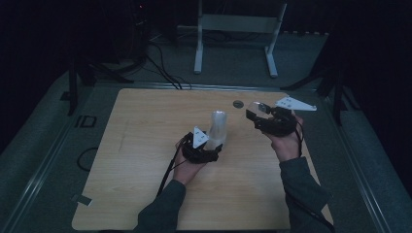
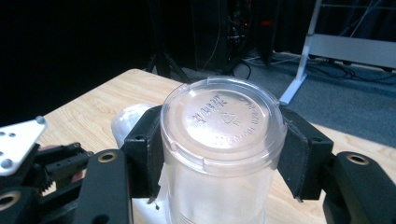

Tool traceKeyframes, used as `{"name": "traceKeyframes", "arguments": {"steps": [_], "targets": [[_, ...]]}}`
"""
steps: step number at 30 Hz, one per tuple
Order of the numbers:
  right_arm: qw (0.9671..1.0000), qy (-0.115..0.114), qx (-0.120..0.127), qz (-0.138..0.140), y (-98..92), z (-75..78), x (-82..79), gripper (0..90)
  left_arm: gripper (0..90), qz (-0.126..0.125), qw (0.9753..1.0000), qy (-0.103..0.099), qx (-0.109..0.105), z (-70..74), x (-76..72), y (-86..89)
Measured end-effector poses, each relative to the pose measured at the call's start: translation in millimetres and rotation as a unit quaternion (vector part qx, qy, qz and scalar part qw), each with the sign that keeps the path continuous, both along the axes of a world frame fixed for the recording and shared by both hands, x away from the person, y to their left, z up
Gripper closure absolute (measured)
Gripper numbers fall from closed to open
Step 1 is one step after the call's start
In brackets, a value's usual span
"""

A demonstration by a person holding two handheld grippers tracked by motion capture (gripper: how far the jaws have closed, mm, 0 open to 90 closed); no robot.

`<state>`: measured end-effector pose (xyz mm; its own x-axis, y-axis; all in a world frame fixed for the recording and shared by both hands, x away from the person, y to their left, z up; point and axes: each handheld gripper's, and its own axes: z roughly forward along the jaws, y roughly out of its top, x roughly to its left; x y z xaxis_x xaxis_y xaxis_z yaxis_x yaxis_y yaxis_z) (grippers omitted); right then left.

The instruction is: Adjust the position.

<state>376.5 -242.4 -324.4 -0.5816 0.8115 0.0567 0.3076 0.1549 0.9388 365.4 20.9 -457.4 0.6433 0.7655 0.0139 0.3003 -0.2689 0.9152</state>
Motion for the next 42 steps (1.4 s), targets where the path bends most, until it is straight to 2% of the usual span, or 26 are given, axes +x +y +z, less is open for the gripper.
{"name": "traceKeyframes", "arguments": {"steps": [3,14,28,42], "targets": [[1.0,0.005,-0.005,-0.004,-1.6,-7.3,-1.9,39.7,21.9,0.0,1.0,0.002,-0.002,0.5,-0.7,-0.5],[0.9996,0.021,0.001,-0.018,-9.7,-26.0,-6.1,39.6,23.1,-0.001,1.0,-0.003,-0.003,1.7,-4.4,-2.6],[0.9991,0.035,0.005,-0.025,-13.8,-41.3,-10.6,39.7,25.4,-0.009,0.9998,-0.015,-0.002,6.0,-10.2,-3.3],[0.9984,0.049,0.003,-0.027,-10.6,-54.1,-11.2,39.7,25.8,-0.024,0.9995,-0.02,-0.006,10.1,-16.1,-6.4]]}}
